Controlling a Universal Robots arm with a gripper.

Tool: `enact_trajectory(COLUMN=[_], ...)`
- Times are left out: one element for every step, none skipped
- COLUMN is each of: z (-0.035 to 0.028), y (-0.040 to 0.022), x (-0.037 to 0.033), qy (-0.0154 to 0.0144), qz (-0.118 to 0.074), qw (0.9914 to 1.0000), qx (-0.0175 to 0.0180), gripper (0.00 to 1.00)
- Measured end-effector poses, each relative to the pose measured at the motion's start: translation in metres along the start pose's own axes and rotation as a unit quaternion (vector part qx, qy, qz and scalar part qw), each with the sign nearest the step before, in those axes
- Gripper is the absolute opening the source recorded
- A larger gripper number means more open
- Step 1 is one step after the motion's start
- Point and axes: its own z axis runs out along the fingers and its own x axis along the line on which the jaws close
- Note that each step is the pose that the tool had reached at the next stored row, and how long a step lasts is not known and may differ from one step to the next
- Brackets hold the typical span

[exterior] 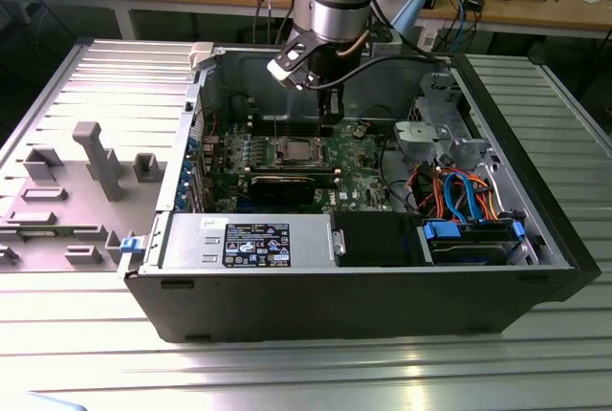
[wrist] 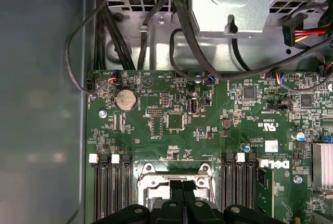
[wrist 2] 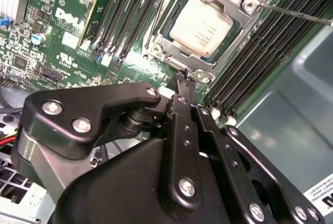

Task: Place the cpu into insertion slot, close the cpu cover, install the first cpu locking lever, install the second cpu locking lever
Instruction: 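Close the cpu cover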

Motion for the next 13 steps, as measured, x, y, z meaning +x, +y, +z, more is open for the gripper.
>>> enact_trajectory(z=[0.0002, 0.0005, 0.0007, 0.0010, 0.0012, 0.0016, 0.0018, 0.0020, 0.0022, 0.0025, 0.0028, 0.0030, 0.0033], y=[-0.0007, -0.0015, -0.0016, -0.0017, -0.0022, -0.0033, -0.0041, -0.0048, -0.0055, -0.0061, -0.0073, -0.0077, -0.0083], x=[0.0000, 0.0000, 0.0000, 0.0001, 0.0001, 0.0001, 0.0001, 0.0001, 0.0001, 0.0001, 0.0001, 0.0002, 0.0002], qy=[0.0000, 0.0000, 0.0000, 0.0001, 0.0000, 0.0000, 0.0000, 0.0000, 0.0000, 0.0000, 0.0000, 0.0000, 0.0000], qz=[0.000, 0.000, 0.000, 0.000, 0.000, 0.000, 0.000, 0.000, 0.000, 0.000, 0.000, 0.000, 0.000], qw=[1.00000, 1.00000, 1.00000, 1.00000, 1.00000, 1.00000, 1.00000, 1.00000, 1.00000, 1.00000, 1.00000, 1.00000, 1.00000], qx=[0.0000, 0.0000, 0.0000, 0.0000, 0.0000, 0.0000, 0.0000, 0.0000, 0.0000, 0.0000, 0.0000, 0.0000, 0.0000], gripper=[0.11, 0.11, 0.11, 0.11, 0.11, 0.11, 0.11, 0.11, 0.11, 0.11, 0.11, 0.11, 0.11])
